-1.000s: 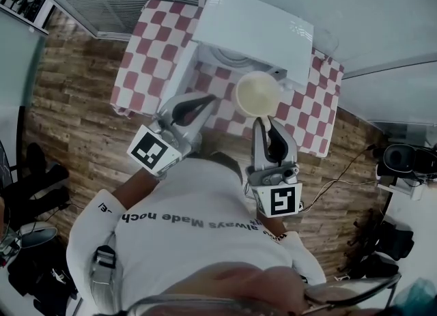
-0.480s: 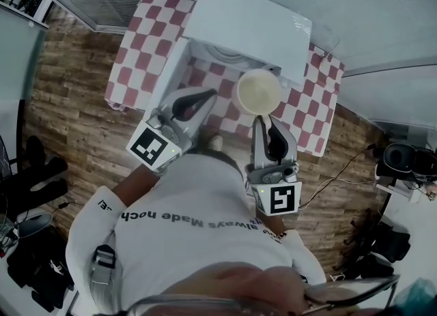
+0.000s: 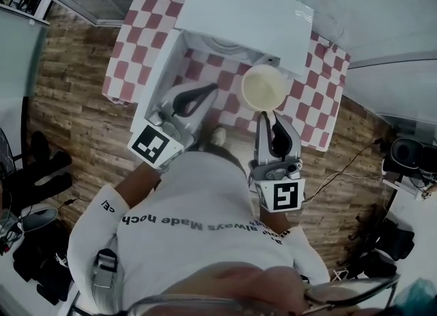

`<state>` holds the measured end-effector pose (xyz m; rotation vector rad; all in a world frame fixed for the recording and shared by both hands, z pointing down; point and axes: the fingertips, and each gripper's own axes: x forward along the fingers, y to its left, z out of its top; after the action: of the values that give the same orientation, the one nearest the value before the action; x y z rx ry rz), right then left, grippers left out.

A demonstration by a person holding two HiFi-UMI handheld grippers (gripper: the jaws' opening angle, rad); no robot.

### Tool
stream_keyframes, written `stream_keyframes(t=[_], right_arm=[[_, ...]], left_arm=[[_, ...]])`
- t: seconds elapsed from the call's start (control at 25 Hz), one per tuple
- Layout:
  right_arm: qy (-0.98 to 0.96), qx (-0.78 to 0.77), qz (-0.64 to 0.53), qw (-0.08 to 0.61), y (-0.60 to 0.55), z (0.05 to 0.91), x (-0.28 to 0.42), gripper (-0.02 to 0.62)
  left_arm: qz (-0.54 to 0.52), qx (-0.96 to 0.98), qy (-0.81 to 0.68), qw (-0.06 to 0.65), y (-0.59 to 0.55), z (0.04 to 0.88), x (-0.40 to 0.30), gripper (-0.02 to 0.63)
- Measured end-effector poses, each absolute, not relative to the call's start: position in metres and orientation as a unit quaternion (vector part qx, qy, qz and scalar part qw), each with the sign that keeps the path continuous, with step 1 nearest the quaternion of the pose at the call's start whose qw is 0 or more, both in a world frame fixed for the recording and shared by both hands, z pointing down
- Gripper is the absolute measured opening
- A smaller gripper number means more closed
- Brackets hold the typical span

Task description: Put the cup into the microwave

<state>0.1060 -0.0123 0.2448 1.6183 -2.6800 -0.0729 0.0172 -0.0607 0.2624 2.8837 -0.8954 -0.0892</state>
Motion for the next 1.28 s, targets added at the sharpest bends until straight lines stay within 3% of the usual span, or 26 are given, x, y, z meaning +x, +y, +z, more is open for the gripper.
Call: stream_keyframes(t=[1.28], right_arm=[[-0.848,0.529,0.011,0.028,-0.052,0.374,0.102,0.035]], left_arm=[[0.006,0.949,-0.3,0.096,-0.103,0.381,0.024,0.003]])
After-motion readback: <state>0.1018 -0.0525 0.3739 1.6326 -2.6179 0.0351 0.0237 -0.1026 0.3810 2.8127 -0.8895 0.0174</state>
